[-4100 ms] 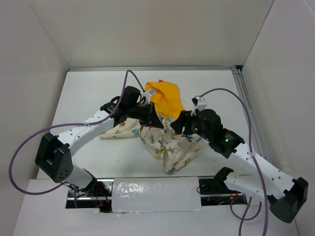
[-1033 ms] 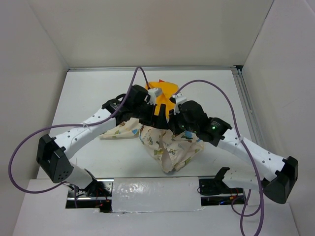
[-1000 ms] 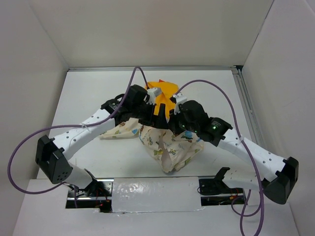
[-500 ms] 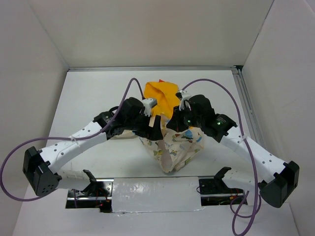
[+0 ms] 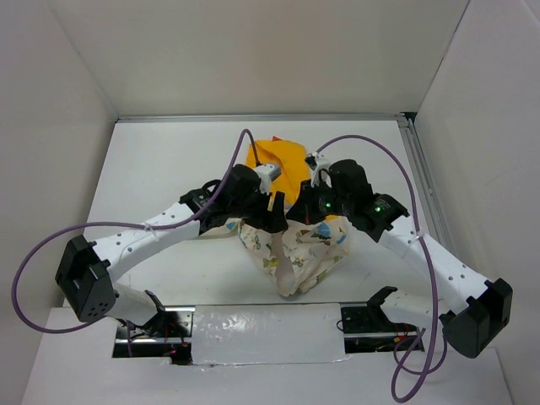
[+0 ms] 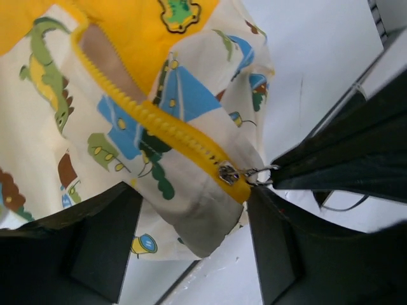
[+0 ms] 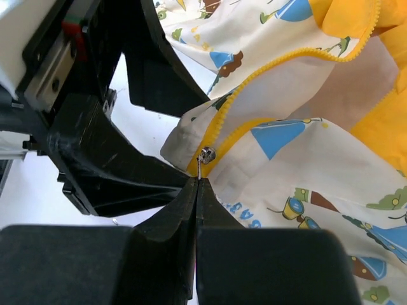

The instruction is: Zip up the jacket

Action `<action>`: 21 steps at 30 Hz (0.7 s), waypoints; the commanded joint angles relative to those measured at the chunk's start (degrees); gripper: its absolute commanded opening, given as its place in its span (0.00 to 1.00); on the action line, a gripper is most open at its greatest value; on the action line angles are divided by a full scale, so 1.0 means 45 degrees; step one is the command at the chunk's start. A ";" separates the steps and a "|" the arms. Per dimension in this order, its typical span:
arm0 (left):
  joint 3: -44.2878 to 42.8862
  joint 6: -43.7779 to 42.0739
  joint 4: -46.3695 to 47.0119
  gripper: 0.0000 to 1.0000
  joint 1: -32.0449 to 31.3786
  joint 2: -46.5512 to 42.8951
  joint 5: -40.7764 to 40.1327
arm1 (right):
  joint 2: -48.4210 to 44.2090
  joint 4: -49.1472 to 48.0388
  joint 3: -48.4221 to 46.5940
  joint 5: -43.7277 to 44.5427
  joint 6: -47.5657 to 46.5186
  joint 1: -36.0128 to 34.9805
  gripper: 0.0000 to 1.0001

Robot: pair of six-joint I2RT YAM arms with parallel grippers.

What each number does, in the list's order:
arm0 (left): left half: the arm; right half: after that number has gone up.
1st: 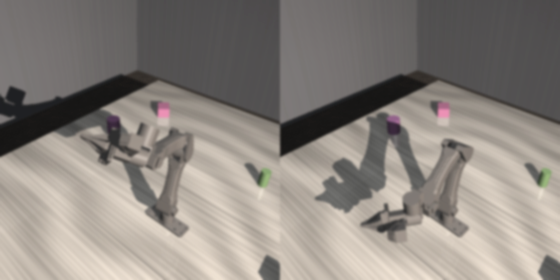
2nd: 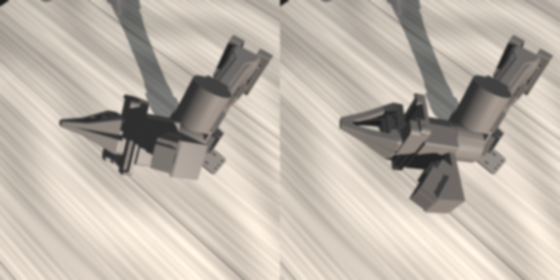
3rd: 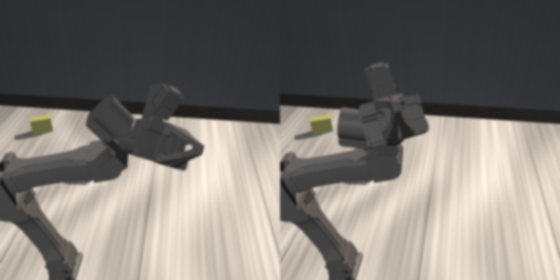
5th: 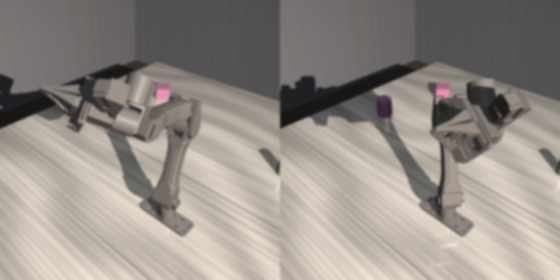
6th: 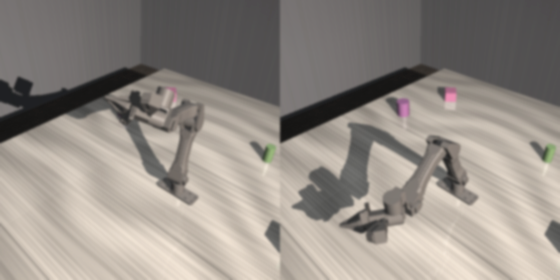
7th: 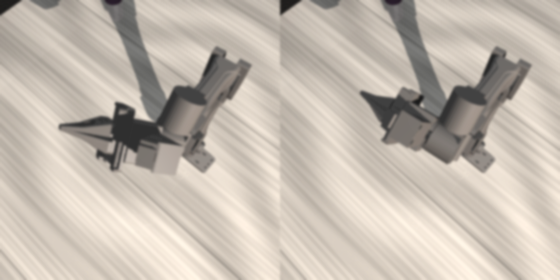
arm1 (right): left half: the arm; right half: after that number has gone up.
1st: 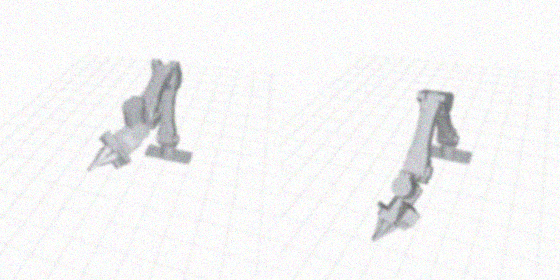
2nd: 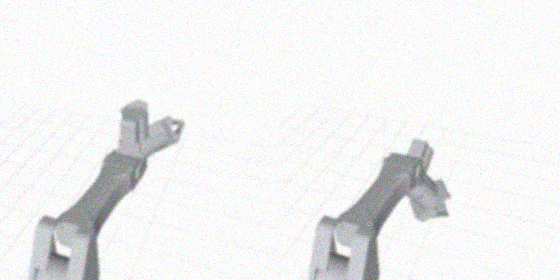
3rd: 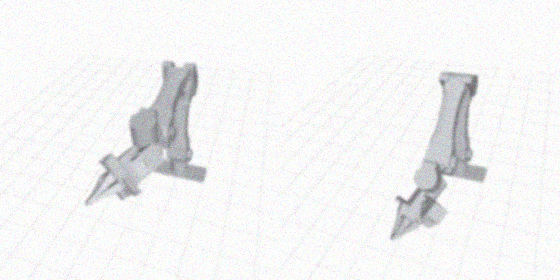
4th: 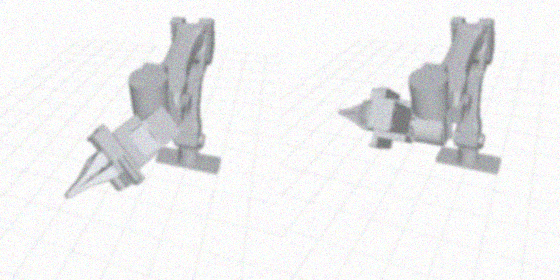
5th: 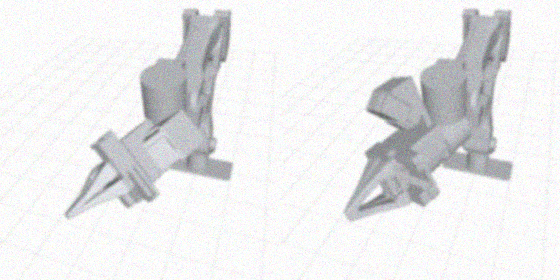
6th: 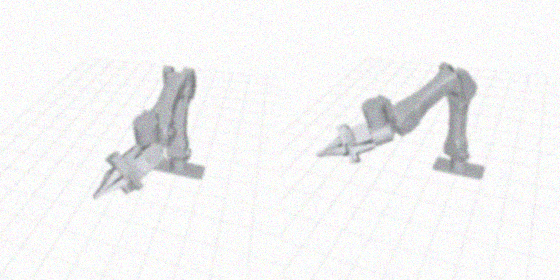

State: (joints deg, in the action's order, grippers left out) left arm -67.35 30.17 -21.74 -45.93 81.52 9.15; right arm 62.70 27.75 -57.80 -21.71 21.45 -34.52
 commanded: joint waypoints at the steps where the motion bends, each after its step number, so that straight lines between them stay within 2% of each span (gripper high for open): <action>1: 0.0513 -0.0921 0.2133 0.75 0.0012 -0.0672 0.1266 | -0.0066 -0.0697 -0.0026 -0.0623 0.0057 0.0113 0.00; 3: 0.0631 -0.1080 0.2583 0.64 -0.0007 -0.0751 0.1541 | 0.0013 -0.0852 0.0032 -0.0702 0.0096 0.0191 0.00; 6: 0.0514 -0.1197 0.2409 0.31 -0.0008 -0.0732 0.1386 | 0.0091 -0.0892 0.0013 -0.0468 0.0154 0.0269 0.00; 7: 0.0514 -0.1313 0.2370 0.17 -0.0008 -0.0732 0.1385 | 0.0130 -0.0912 0.0013 -0.0487 0.0135 0.0308 0.00; 9: 0.0670 -0.1295 0.2428 0.06 -0.0008 -0.0771 0.1443 | 0.0247 -0.1029 0.0032 -0.0564 0.0174 0.0367 0.00; 12: 0.0729 -0.1373 0.2409 0.00 -0.0008 -0.0751 0.1580 | 0.0403 -0.1107 -0.0027 -0.0448 0.0213 0.0387 0.00; 18: 0.0592 -0.1373 0.2292 0.00 -0.0008 -0.0673 0.1737 | 0.0481 -0.1225 -0.0026 -0.0291 0.0291 0.0387 0.00; 21: 0.0534 -0.1296 0.2272 0.00 -0.0008 -0.0595 0.1698 | 0.0482 -0.1593 0.0090 -0.0915 0.0329 0.0406 0.06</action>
State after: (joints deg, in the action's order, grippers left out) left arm -63.99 25.43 -14.66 -45.89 80.12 14.68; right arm 64.36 25.67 -57.65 -24.29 22.72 -33.26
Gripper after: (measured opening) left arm 0.141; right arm 0.056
